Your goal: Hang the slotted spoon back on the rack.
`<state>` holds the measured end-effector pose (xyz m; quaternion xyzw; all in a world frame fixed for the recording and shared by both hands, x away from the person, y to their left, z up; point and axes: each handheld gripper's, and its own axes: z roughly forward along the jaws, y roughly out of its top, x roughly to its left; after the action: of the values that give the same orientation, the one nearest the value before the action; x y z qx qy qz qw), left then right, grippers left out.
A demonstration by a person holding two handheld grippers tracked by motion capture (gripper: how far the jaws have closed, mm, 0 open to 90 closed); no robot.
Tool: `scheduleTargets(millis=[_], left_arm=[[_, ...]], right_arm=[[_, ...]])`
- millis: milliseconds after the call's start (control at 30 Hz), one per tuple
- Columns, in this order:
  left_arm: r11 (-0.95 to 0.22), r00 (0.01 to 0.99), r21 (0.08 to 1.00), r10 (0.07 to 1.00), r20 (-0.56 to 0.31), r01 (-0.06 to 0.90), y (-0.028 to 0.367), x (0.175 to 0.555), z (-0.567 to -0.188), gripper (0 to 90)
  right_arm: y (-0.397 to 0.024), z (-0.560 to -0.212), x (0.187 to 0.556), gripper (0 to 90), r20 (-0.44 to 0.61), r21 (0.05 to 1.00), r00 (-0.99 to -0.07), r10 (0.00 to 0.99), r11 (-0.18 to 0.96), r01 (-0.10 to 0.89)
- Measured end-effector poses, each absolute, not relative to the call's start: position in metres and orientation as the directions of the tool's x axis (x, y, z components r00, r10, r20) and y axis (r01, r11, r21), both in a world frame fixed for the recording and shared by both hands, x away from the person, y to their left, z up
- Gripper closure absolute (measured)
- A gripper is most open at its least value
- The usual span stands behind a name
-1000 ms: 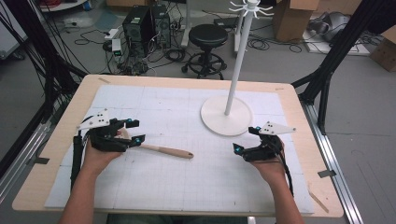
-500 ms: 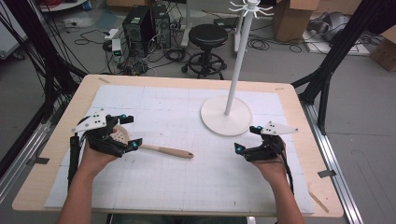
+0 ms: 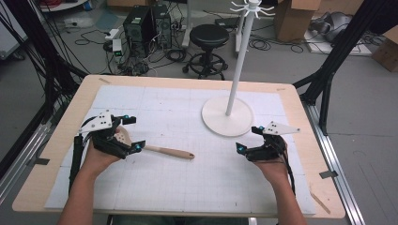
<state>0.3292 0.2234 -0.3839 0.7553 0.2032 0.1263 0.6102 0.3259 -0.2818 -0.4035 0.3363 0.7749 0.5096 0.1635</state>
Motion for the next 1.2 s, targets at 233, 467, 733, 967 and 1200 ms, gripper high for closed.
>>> scheduleTargets(millis=[233, 467, 733, 967, 1200], left_arm=[[-0.208, 0.889, 0.967, 0.457, -0.035, 0.145, 0.218, 0.327, -0.383, 1.7], [-0.316, 0.890, 0.938, 0.455, 0.016, 0.144, 0.199, 0.329, -0.384, 1.7], [-0.417, 0.913, 0.890, 0.408, 0.002, 0.184, 0.177, 0.344, -0.384, 2.1], [-0.529, 0.926, 0.820, 0.376, -0.003, 0.218, 0.160, 0.357, -0.395, 4.7], [-0.610, 0.937, 0.758, 0.349, -0.006, 0.232, 0.154, 0.365, -0.407, 17.1]], right_arm=[[-0.280, -0.403, 0.324, 2.0, 0.075, 0.899, -0.728, 0.681, 0.270, 0.344], [-0.279, -0.403, 0.324, 2.0, 0.077, 0.902, -0.735, 0.674, 0.267, 0.340], [-0.284, -0.402, 0.324, 2.0, 0.093, 0.908, -0.728, 0.679, 0.242, 0.342], [-0.282, -0.402, 0.324, 2.0, 0.088, 0.905, -0.730, 0.678, 0.251, 0.343], [-0.282, -0.402, 0.324, 2.0, 0.090, 0.905, -0.729, 0.678, 0.250, 0.345]])
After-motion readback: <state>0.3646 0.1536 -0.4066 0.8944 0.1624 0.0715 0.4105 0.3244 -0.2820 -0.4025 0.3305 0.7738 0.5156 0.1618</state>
